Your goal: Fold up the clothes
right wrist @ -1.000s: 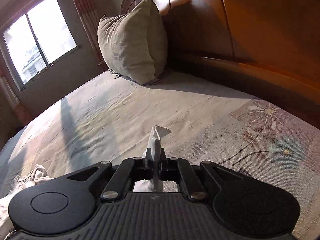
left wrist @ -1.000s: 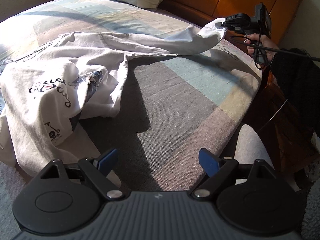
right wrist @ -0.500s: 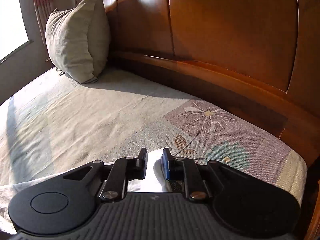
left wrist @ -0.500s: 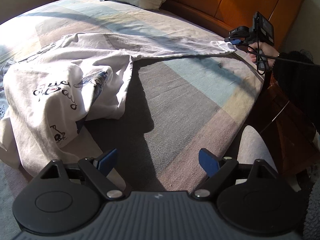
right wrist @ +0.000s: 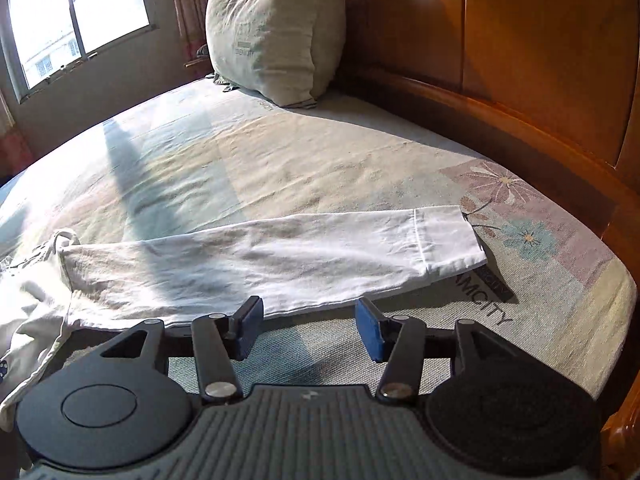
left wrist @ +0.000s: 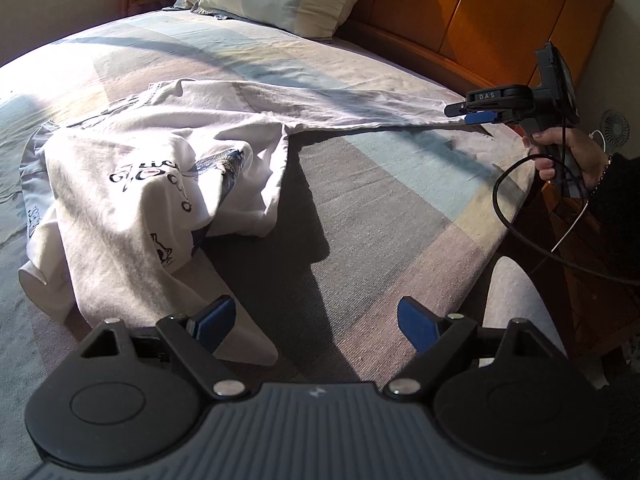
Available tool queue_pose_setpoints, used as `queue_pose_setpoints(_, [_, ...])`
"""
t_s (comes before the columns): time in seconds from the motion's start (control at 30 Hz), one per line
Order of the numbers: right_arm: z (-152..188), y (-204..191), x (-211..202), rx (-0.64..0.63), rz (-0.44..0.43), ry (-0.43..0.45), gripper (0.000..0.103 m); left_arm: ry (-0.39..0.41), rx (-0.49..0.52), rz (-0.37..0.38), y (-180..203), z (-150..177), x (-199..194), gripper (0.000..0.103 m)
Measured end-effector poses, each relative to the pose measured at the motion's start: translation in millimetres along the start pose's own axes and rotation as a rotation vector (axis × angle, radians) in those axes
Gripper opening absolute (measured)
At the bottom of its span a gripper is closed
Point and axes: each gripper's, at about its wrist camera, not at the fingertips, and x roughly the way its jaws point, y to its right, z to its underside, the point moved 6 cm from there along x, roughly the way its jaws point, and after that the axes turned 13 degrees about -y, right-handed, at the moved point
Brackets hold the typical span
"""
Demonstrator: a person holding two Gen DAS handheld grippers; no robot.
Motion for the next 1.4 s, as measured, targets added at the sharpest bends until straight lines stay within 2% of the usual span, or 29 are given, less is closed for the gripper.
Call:
queue_pose_setpoints(0.2, [31.8,-82.3,-13.7,-0.168,-0.116,-0.077,0.060,0.011,-0.007,-0.032,-8.9,17.5,-13.3,0.088])
queue_pose_setpoints(0.4, [57.7,-194.7,-38.7,-0.444,-0.183,-0.078,0.075,0.028,-0.076,-0.090,-40.6,41.5,-33.5,0.089])
queue_pose_setpoints(0.53, [79.8,-269.8,-51.9,-0.581,-0.252,-0.074,0.092,0.040,-0.149,-0.126,-67.1,60.0,-46.6,0.089])
queue_pose_setpoints(0.63, [104.1,-322.8,-55.0,-0.681,-0.298,-0.080,0.098,0.048,-0.202,-0.151,-84.0,74.5,-55.4,0.089])
queue_pose_setpoints(0.77, [139.8,-373.4,-46.4,-0.771,-0.287,-0.085,0.103,0.053,-0.250,-0.183,-100.4,90.2,-64.5,0.089])
queue_pose_setpoints(0.87, [166.9,-400.0,-32.4,-0.825,-0.195,-0.062,0.103,0.047,-0.265,-0.216,-108.8,100.0,-67.7,0.089])
queue_pose_setpoints(0.97, [179.4,-406.9,-18.4,-0.852,-0.094,-0.035,0.103,0.036,-0.264,-0.225,-114.2,104.8,-67.2,0.090])
queue_pose_setpoints(1.1, [161.6,-388.0,-5.0,-0.769,-0.022,-0.021,0.103,0.026,-0.256,-0.229,-119.4,105.8,-64.5,0.090])
queue_pose_setpoints(1.23, [135.5,-357.2,-1.0,-0.654,-0.043,-0.041,0.103,0.013,-0.238,-0.237,-125.1,99.1,-55.4,0.090])
queue_pose_setpoints(1.4, [120.5,-332.3,4.9,-0.594,-0.005,-0.034,0.103,0.004,-0.209,-0.285,-138.2,80.4,-42.1,0.090])
